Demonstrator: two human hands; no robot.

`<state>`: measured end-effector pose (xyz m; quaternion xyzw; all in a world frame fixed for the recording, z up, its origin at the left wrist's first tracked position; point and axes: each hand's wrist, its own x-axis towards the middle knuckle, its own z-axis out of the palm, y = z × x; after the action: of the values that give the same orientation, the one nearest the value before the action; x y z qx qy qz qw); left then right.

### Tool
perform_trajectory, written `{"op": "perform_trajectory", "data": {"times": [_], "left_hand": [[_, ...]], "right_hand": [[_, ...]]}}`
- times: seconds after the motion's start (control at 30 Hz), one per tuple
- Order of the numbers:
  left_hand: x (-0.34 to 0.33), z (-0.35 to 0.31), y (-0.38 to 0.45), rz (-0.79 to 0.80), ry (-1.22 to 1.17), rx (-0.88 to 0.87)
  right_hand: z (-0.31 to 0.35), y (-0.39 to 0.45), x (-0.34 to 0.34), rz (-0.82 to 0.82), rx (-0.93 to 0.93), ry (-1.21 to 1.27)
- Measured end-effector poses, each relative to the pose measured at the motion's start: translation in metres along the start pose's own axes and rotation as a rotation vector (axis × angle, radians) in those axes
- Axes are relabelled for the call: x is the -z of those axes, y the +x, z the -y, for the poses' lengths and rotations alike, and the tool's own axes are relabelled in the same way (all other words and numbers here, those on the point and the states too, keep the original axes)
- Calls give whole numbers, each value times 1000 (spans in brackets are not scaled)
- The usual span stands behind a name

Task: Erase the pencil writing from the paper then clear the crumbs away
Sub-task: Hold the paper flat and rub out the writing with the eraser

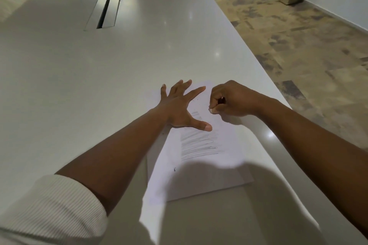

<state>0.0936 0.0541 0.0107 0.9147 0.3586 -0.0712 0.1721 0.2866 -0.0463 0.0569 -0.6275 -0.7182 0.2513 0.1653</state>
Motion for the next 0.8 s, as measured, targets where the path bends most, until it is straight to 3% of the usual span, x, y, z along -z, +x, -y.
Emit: {"op": "perform_trajectory", "data": {"times": [0.1,0.17,0.47,0.57,0.8], "left_hand": [[-1,0,0,-2,-1,3],[-2,1,0,-8,-2,-3],[-4,3,3,-18,-3,-10],[-3,3,2,-21,-19,-14],[-3,3,2,-17,-15,-2]], "right_hand": [[2,4,7,209,-68,-38],[3,7,8,235,-67,-65],[14,32,-8,-61,44,-89],[14,37,-10,-93,59,-100],[18,26,5,253,-62,-119]]}}
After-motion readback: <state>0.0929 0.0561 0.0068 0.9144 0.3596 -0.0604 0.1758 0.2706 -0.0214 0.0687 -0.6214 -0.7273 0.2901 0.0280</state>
